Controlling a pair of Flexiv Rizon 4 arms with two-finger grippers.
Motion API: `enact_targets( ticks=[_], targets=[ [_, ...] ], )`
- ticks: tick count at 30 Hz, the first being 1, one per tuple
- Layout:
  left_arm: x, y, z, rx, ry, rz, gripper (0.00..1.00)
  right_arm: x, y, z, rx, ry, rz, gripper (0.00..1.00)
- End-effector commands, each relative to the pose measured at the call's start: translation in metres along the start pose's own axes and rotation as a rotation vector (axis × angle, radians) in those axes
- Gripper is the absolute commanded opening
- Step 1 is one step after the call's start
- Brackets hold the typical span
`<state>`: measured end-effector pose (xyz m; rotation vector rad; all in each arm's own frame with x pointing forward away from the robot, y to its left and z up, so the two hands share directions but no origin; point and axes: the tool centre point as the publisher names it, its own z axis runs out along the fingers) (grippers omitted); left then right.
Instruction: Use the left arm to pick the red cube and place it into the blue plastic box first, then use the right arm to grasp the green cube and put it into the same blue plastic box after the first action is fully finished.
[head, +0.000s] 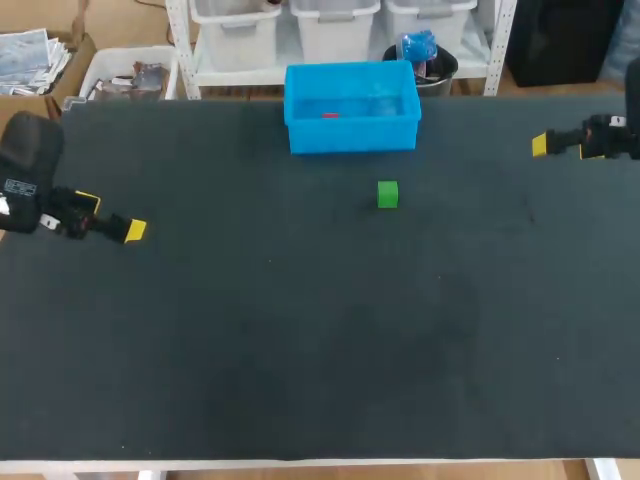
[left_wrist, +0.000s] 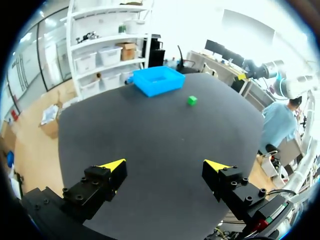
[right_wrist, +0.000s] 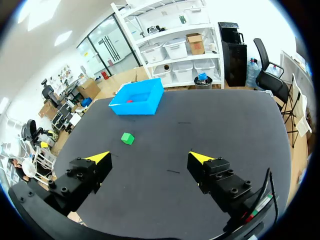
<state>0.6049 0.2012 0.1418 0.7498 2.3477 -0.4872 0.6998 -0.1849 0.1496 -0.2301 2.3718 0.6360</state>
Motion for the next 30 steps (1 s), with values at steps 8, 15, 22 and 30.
enact_targets(
  ticks=[8,15,22,30],
  targets=[
    [0.001,0.000,-0.001,0.003,-0.003,0.001,1.00,-0.008,0.014,0.013,0.109,0.058,-0.013,1.00],
    [0.001,0.000,-0.001,0.003,-0.003,0.001,1.00,-0.016,0.034,0.032,0.289,0.128,-0.042,1.00],
    [0.001,0.000,-0.001,0.003,-0.003,0.001,1.00,-0.021,0.043,0.052,0.504,0.158,-0.073,1.00],
    [0.001,0.000,-0.001,0.003,-0.003,0.001,1.00,-0.022,0.057,0.082,0.560,0.209,-0.042,1.00]
  ],
)
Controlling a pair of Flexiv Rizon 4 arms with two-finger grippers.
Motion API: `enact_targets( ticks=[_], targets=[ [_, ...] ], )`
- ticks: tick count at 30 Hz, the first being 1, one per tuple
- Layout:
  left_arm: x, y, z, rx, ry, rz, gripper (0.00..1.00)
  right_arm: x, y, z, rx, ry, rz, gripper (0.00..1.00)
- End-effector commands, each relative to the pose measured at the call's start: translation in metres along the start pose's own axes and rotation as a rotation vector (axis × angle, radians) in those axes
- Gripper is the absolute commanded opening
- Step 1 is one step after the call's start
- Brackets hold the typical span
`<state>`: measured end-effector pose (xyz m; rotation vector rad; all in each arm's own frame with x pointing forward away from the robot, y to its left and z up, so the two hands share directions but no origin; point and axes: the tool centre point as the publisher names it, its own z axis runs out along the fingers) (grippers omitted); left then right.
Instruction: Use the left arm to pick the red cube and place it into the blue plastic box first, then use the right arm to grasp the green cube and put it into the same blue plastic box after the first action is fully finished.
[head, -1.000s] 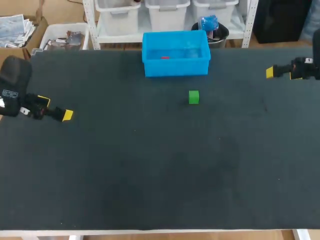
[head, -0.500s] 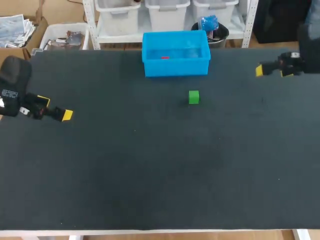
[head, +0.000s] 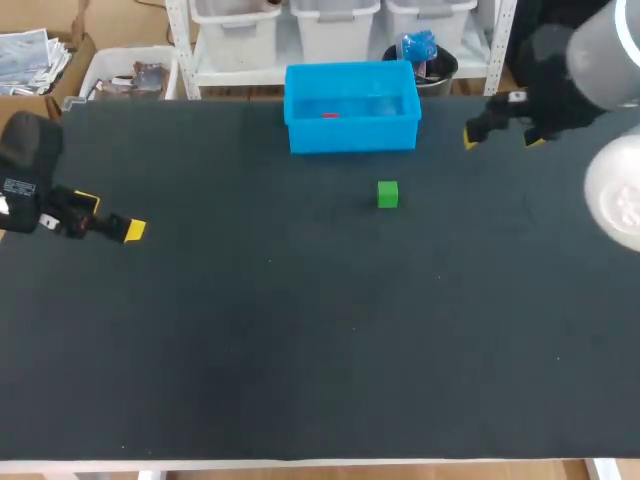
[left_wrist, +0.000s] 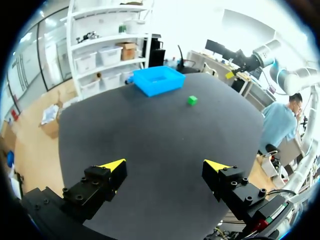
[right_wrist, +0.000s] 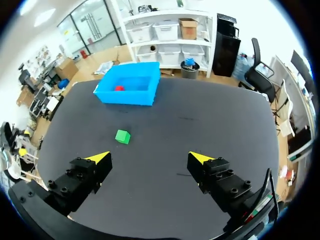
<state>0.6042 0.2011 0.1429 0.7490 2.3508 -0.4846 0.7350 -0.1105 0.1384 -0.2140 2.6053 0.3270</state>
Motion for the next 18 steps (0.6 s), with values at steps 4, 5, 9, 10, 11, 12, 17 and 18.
enact_targets(
  ticks=[4,5,9,10,11,12,17,18],
  targets=[
    [0.0012,0.0012,0.0002,0.004,-0.006,0.002,1.00,-0.0072,0.0172,0.0267,0.271,0.050,0.025,1.00],
    [0.0012,0.0012,0.0002,0.004,-0.006,0.002,1.00,-0.0075,0.0173,0.0279,0.268,0.066,0.030,1.00],
    [0.0012,0.0012,0.0002,0.004,-0.006,0.002,1.00,-0.0067,0.0163,0.0280,0.183,0.075,0.037,1.00],
    [0.0012,0.0012,0.0002,0.004,-0.006,0.002,1.00,-0.0067,0.0163,0.0280,0.183,0.075,0.037,1.00],
    [0.0012,0.0012,0.0002,0.004,-0.006,0.002,1.00,-0.0067,0.0163,0.0280,0.183,0.075,0.037,1.00],
    [0.0012,0.0012,0.0002,0.004,-0.006,0.002,1.00,-0.0067,0.0163,0.0280,0.183,0.075,0.037,1.00],
    [0.0012,0.0012,0.0002,0.004,-0.006,0.002,1.00,-0.0067,0.0163,0.0280,0.183,0.075,0.037,1.00],
    [0.0012,0.0012,0.0002,0.004,-0.006,0.002,1.00,-0.0067,0.0163,0.0280,0.183,0.075,0.037,1.00]
  ],
)
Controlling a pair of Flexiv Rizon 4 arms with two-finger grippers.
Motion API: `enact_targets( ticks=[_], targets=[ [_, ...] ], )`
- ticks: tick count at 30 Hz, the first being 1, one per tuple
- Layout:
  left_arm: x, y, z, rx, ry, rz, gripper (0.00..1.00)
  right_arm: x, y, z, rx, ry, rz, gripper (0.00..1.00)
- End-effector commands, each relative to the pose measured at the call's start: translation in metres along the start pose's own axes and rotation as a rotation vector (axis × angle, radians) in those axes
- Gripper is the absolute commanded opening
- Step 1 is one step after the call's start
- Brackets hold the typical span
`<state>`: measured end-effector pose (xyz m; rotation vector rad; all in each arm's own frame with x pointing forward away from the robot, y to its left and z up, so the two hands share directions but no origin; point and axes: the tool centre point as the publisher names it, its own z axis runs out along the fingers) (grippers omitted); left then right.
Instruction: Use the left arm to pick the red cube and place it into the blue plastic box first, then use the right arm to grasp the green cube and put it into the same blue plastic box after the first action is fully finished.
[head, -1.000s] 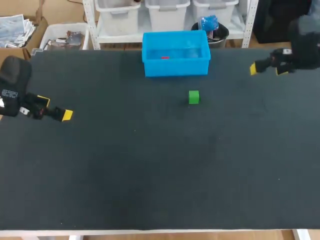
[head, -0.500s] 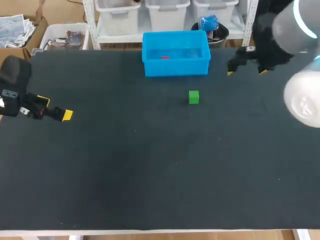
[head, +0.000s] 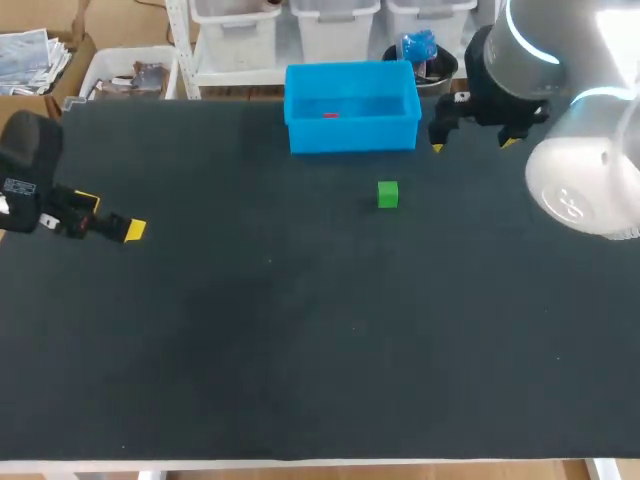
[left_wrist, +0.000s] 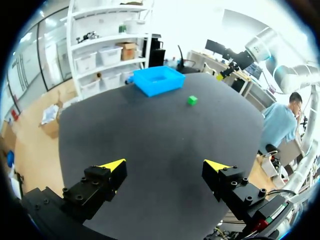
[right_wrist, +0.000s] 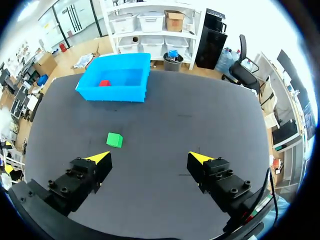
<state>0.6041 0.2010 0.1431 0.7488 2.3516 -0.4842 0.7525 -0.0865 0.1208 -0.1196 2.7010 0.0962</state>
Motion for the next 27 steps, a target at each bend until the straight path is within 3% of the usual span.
enact_targets(
  ticks=[1,9,19,27],
  targets=[
    [0.001,0.001,0.000,0.005,-0.007,0.002,1.00,0.002,0.000,-0.001,0.003,-0.005,0.001,1.00],
    [0.001,0.001,0.000,0.005,-0.007,0.002,1.00,0.001,0.001,0.000,0.019,0.003,0.015,1.00],
    [0.001,0.001,0.000,0.005,-0.007,0.002,1.00,-0.002,0.033,0.025,0.140,0.080,0.067,1.00],
    [0.001,0.001,0.000,0.005,-0.007,0.002,1.00,-0.005,0.060,0.053,0.151,0.151,0.165,1.00]
  ],
)
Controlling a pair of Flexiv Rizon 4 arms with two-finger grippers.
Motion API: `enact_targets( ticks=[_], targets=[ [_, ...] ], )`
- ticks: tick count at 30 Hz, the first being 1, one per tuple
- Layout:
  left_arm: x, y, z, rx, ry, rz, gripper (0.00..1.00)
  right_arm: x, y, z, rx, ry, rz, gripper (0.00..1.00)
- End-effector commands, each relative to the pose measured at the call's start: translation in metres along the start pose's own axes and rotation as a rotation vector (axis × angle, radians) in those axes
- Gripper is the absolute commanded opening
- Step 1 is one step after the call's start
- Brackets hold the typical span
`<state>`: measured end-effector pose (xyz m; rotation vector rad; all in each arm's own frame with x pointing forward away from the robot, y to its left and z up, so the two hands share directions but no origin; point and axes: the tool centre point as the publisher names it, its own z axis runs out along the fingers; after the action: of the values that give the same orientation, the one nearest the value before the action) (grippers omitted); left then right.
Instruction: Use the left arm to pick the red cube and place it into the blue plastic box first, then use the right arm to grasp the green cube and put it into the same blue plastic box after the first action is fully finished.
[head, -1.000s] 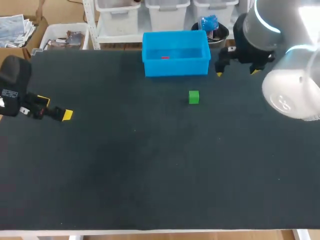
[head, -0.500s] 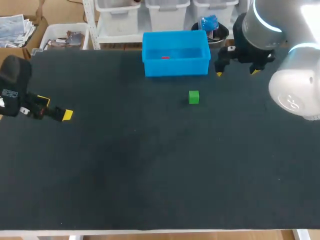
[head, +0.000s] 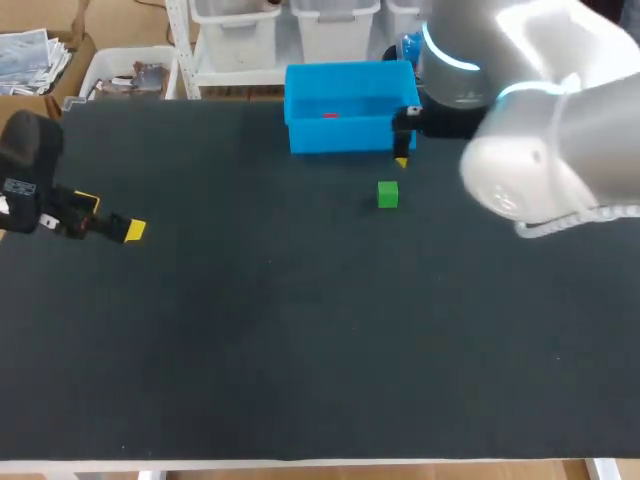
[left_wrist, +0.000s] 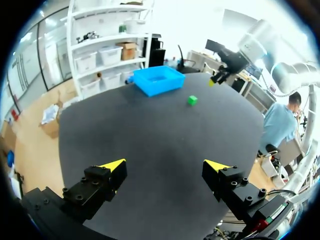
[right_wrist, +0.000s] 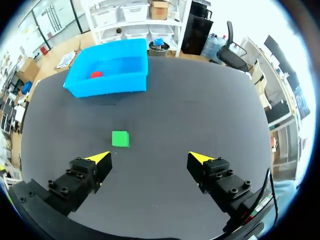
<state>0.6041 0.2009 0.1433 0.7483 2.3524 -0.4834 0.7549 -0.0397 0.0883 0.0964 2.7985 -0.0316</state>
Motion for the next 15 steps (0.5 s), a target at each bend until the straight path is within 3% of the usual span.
enact_targets(
  ticks=[1,15],
  targets=[
    [0.001,0.001,0.000,0.005,-0.007,0.002,1.00,-0.013,0.022,0.016,0.032,0.062,0.038,1.00],
    [0.001,0.001,0.000,0.005,-0.007,0.002,1.00,-0.017,0.050,0.038,0.013,0.098,0.031,1.00]
  ],
)
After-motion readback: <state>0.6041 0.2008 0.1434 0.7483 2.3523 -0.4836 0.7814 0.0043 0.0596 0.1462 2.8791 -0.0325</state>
